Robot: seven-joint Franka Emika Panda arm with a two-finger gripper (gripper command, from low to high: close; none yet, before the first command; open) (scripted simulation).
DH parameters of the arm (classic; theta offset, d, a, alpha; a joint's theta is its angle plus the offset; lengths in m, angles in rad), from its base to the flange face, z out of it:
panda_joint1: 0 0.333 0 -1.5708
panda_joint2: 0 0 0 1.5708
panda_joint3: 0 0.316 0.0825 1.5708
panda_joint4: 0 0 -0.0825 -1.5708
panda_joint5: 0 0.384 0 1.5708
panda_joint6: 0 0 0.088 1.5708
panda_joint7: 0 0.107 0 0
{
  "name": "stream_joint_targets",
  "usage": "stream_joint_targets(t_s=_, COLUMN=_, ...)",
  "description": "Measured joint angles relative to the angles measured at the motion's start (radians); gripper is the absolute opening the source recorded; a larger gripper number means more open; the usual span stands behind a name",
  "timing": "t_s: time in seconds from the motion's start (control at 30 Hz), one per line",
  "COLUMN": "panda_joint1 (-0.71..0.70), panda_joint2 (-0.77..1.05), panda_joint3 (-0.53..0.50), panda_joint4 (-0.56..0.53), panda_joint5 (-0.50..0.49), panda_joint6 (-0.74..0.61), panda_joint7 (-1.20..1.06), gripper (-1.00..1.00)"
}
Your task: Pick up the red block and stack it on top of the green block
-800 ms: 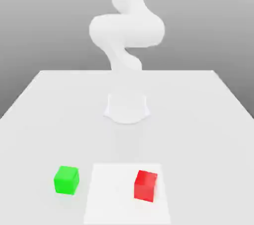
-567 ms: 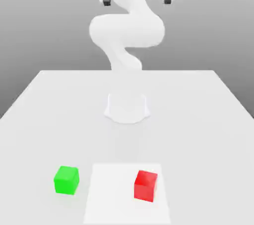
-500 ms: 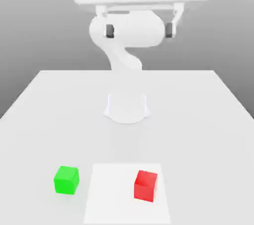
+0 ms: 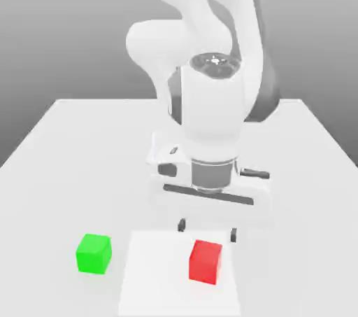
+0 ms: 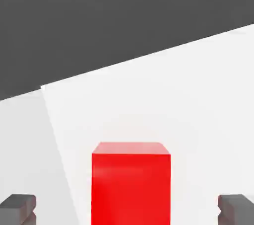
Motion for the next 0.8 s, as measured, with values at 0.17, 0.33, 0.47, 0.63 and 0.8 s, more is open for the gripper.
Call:
stream_joint_targets(t_s=0.17, panda_joint1=0.030, panda_joint2=0.106, panda_joint3=-0.038, panda_joint4=0.014, panda_joint5=-0.036, panda_joint6=0.089, panda_joint7=0.029, gripper=-1.00)
stream_joint_targets(t_s=0.33, panda_joint1=0.034, panda_joint2=0.114, panda_joint3=-0.042, panda_joint4=0.015, panda_joint5=-0.040, panda_joint6=0.096, panda_joint7=0.032, gripper=-1.00)
stream_joint_targets(t_s=0.47, panda_joint1=0.015, panda_joint2=-0.006, panda_joint3=-0.012, panda_joint4=-0.003, panda_joint5=0.007, panda_joint6=-0.005, panda_joint7=-0.002, gripper=-1.00)
stream_joint_targets(t_s=0.63, panda_joint1=-0.112, panda_joint2=-0.126, panda_joint3=-0.062, panda_joint4=-0.019, panda_joint5=0.043, panda_joint6=-0.108, panda_joint7=-0.135, gripper=-1.00)
stream_joint_targets(t_s=0.8, panda_joint1=-0.297, panda_joint2=-0.195, panda_joint3=-0.160, panda_joint4=-0.026, panda_joint5=0.053, panda_joint6=-0.170, panda_joint7=-0.337, gripper=-1.00)
